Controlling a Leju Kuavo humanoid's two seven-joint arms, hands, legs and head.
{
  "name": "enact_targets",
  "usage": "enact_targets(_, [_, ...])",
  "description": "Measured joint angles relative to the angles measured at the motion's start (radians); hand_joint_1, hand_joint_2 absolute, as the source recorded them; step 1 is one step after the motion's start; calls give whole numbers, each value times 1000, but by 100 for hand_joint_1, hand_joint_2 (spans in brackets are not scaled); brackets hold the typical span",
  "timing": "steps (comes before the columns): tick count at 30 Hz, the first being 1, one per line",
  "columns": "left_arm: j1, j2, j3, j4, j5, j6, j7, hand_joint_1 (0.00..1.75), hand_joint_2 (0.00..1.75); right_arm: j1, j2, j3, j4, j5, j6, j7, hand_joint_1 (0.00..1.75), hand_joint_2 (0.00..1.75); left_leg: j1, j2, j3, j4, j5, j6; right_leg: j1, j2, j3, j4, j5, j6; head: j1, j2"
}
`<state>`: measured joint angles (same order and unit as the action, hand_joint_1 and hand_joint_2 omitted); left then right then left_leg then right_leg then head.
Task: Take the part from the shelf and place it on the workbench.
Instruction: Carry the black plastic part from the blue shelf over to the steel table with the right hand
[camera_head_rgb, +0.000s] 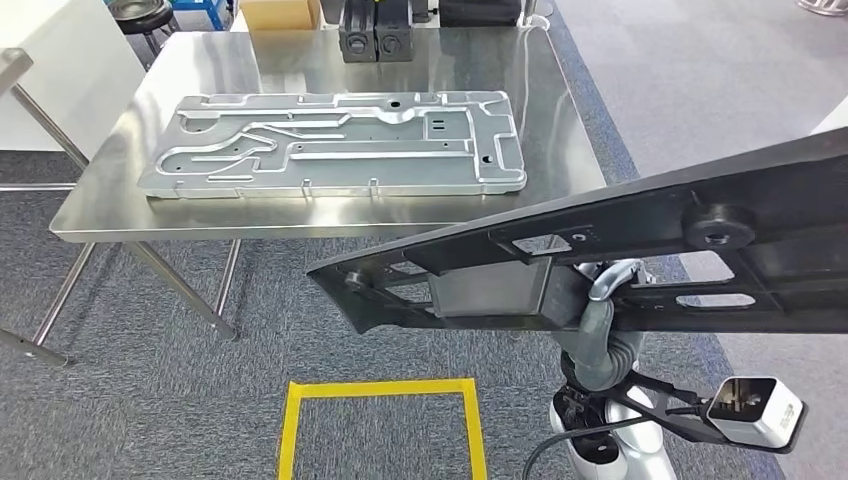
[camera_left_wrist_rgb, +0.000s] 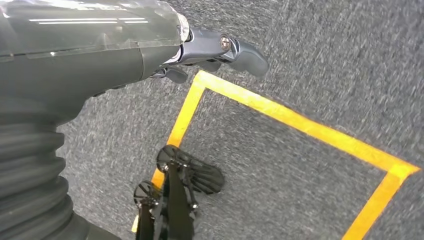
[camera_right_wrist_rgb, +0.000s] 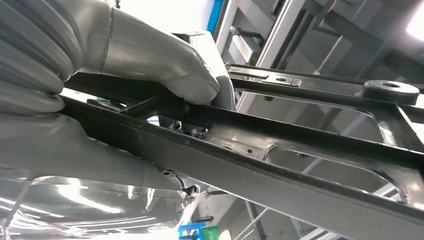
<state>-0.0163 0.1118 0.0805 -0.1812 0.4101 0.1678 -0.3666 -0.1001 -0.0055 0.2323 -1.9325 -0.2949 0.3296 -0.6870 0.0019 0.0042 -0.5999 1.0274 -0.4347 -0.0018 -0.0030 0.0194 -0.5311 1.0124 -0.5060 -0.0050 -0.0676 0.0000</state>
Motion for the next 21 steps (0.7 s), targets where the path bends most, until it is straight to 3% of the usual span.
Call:
enact_targets(2, [-2,0,0,0,0,0,0,0,175,1,1,0,-4,1,0,0,175,175,4,0,6,-8,-1,11,0,-2,2,3,-7,11,0,0])
enact_targets(4, [-3,0,0,0,0,0,0,0,175,1,1,0,-9,2,0,0,175,175,10,2,19,-19,-4,23,-1,-7,-23,60,-36,21,0,0])
enact_targets(7, [-3,0,0,0,0,0,0,0,175,5,1,0,-11,2,0,0,175,175,9,3,31,-21,-15,32,-6,-10,-136,250,-104,30,0,0])
enact_targets(8, [-2,0,0,0,0,0,0,0,175,7,1,0,-11,3,0,0,175,175,9,3,35,-21,-20,32,-7,-11,-165,285,-104,32,0,0])
enact_targets(9, [-2,0,0,0,0,0,0,0,175,8,1,0,-11,5,0,0,175,175,9,3,41,-20,-25,31,-9,-12,-176,285,-83,34,0,0])
enact_targets(10, [-1,-1,0,0,0,0,0,0,175,8,1,0,-11,7,1,0,175,175,9,2,49,-19,-31,30,-10,-13,-169,248,-45,34,0,0])
enact_targets(12, [-1,-3,0,0,0,0,0,0,175,8,1,0,-11,11,2,0,175,175,8,2,65,-16,-46,22,-11,-19,-118,116,40,31,0,0])
enact_targets(13, [-2,-3,0,0,0,-1,0,0,175,7,1,0,-12,12,1,1,175,175,6,2,69,-14,-54,17,-10,-21,-96,63,61,26,0,0])
enact_targets(14, [-3,-3,0,0,0,-1,0,0,175,8,1,0,-12,13,1,1,175,175,5,2,72,-12,-60,11,-8,-22,-83,32,68,21,0,0])
enact_targets(18, [-7,-5,1,0,0,-2,-2,0,175,9,2,0,-13,15,3,2,175,175,7,6,78,-6,-77,-12,-6,-16,-69,11,56,-6,0,0])
enact_targets(20, [-7,-7,3,0,0,-1,-2,0,175,7,2,0,-13,13,7,3,175,175,10,5,46,68,-115,-21,-9,-16,-57,3,52,-17,0,0])
enact_targets(21, [-7,-7,4,0,0,-2,-2,0,175,7,2,0,-11,12,8,4,175,175,11,4,9,136,-144,-24,-9,-17,-52,2,48,-21,0,0])
